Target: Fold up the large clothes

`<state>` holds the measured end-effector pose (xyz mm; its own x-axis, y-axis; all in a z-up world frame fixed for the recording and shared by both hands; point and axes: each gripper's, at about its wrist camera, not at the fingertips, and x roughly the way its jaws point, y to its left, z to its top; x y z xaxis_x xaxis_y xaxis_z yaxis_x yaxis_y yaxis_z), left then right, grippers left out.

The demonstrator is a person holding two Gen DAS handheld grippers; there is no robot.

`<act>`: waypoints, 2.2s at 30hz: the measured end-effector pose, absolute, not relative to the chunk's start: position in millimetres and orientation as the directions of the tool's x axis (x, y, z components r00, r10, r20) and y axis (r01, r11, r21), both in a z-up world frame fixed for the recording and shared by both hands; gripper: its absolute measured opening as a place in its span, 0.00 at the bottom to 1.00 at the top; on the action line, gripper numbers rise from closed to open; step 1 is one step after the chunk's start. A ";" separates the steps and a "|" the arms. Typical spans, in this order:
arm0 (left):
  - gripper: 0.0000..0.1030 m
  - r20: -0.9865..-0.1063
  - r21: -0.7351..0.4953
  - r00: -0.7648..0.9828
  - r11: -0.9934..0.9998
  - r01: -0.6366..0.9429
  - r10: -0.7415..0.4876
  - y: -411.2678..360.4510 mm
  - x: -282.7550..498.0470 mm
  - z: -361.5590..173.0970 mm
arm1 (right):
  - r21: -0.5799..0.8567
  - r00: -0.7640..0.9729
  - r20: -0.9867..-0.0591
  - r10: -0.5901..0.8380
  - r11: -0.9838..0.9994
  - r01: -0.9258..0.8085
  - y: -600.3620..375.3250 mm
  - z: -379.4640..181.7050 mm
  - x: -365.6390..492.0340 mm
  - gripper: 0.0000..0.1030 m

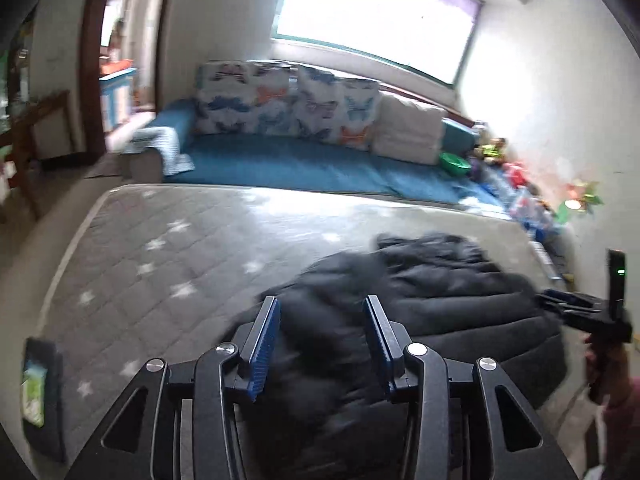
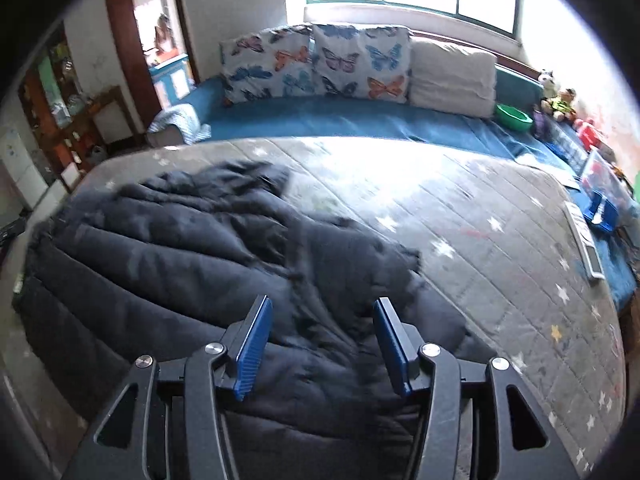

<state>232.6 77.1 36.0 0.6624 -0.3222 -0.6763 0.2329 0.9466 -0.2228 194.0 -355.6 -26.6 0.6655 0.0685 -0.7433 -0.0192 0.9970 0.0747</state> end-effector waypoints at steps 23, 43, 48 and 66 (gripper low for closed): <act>0.42 -0.810 -0.332 0.460 0.931 0.152 -0.364 50.1 359.9 -54.9 | 0.129 0.585 -0.800 0.135 0.990 -0.053 -345.2 -74.0 258.5 0.56; 0.46 -0.703 -0.178 0.644 0.952 0.250 -0.301 57.0 259.4 28.5 | 0.057 0.644 -0.757 0.111 0.993 -0.104 -336.8 -23.4 181.6 0.56; 0.46 -0.701 -0.206 0.623 0.934 0.291 -0.349 65.0 223.4 23.5 | 0.115 0.628 -0.763 0.151 0.989 -0.098 -343.5 -29.8 152.4 0.56; 0.46 -0.708 -0.233 0.617 0.938 0.256 -0.345 75.0 209.5 2.9 | 0.135 0.656 -0.745 0.122 0.990 -0.031 -370.7 -36.3 152.3 0.56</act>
